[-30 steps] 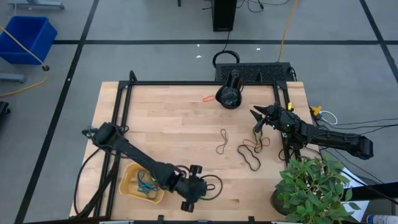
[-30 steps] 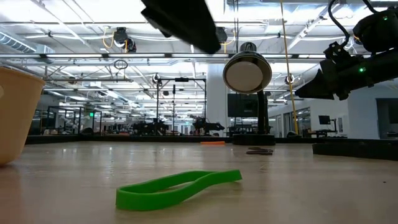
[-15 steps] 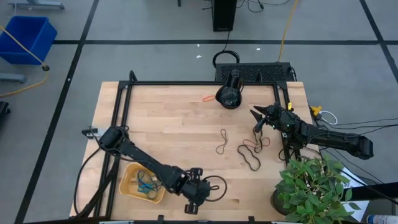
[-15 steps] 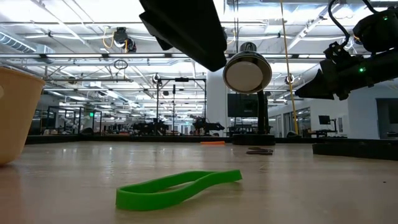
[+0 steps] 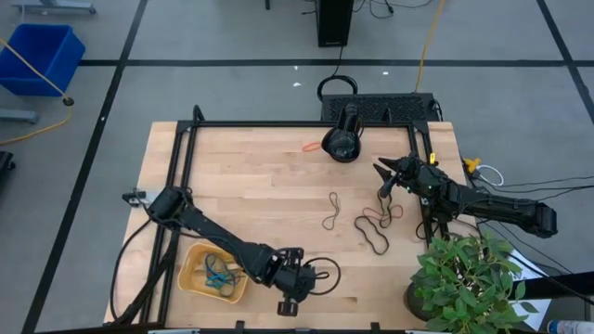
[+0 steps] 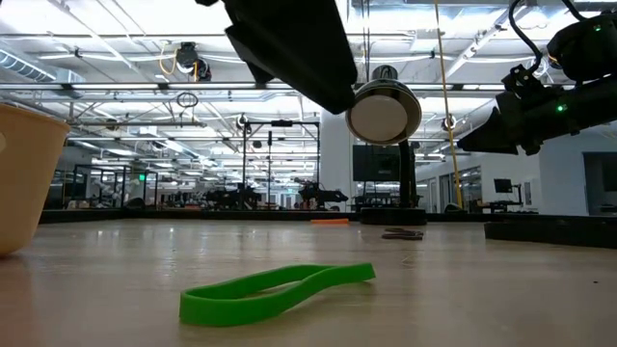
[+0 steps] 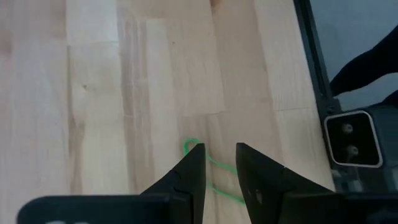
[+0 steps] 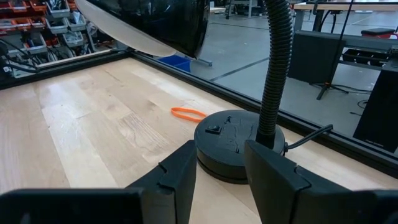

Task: Pick and place rubber bands into bin
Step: Put the green rubberband into the yellow bin

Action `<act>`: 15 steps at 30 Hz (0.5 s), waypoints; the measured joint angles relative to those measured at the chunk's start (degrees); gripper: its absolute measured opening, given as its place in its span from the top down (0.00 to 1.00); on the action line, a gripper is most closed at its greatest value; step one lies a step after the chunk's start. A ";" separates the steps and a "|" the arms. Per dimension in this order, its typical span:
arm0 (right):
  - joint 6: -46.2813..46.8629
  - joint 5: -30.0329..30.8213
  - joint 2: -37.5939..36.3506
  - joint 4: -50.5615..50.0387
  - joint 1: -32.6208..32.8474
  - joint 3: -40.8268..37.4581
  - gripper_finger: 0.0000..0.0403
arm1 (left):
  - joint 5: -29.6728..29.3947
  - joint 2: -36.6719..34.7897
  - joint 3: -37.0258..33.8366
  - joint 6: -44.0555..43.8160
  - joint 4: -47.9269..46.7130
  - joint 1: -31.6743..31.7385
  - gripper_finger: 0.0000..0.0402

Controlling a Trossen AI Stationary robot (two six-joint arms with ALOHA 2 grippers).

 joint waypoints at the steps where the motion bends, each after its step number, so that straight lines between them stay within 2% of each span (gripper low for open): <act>1: 0.00 0.00 0.00 0.00 0.02 0.00 0.68 | -0.01 -0.01 0.00 0.00 -0.27 -0.02 0.77; 7: 0.00 0.00 0.00 0.00 0.01 0.00 0.68 | -0.08 -0.02 -0.02 0.49 -0.43 0.04 0.75; 15: -0.01 0.00 0.00 0.00 0.00 0.00 0.68 | -0.27 -0.02 -0.04 -1.20 -0.60 0.15 0.51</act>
